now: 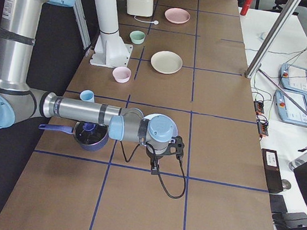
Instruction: Stack three plates with pink and blue
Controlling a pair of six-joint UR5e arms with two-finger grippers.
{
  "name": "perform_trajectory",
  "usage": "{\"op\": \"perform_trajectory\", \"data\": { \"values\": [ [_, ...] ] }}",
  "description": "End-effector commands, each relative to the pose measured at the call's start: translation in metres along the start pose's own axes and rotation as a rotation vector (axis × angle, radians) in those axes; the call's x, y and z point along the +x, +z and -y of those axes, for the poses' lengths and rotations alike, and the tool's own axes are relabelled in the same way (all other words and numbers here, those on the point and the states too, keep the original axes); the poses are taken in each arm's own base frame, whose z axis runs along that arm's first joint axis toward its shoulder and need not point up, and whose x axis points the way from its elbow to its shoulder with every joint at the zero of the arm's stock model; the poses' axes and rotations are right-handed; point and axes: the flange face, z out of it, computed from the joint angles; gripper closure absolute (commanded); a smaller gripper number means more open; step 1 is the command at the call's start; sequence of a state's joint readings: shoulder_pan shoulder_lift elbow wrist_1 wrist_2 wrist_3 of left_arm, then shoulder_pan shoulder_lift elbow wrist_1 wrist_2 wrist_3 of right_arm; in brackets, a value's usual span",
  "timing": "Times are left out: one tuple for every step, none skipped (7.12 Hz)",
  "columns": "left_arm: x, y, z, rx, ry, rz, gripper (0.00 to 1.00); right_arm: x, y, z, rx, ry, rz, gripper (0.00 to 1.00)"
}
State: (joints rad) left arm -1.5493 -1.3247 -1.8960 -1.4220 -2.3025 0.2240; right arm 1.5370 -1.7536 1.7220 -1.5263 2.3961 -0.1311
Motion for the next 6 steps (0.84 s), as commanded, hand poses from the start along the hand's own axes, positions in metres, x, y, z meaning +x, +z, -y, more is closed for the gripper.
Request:
{"op": "perform_trajectory", "data": {
  "values": [
    [0.004, 0.002, 0.003, -0.006, 0.013, 0.001, 0.00, 0.000, 0.000, 0.000, 0.000, 0.001, 0.000, 0.00],
    [0.004, 0.002, 0.005, -0.006, 0.015, 0.001, 0.00, -0.001, 0.000, 0.001, 0.001, -0.001, 0.000, 0.00],
    [0.002, 0.004, 0.005, -0.012, 0.009, 0.008, 0.00, -0.002, 0.000, 0.002, 0.002, -0.004, 0.000, 0.00],
    [0.007, 0.000, 0.012, 0.006, 0.025, 0.006, 0.00, -0.003, -0.001, 0.005, 0.003, -0.007, 0.000, 0.00],
    [0.018, -0.018, 0.036, 0.090, 0.101, 0.023, 0.00, -0.004, -0.001, 0.006, 0.002, -0.005, -0.002, 0.00],
    [0.031, -0.036, 0.057, 0.181, 0.178, 0.036, 0.00, -0.003, 0.000, 0.006, 0.001, -0.001, -0.002, 0.00]
  ]
}}
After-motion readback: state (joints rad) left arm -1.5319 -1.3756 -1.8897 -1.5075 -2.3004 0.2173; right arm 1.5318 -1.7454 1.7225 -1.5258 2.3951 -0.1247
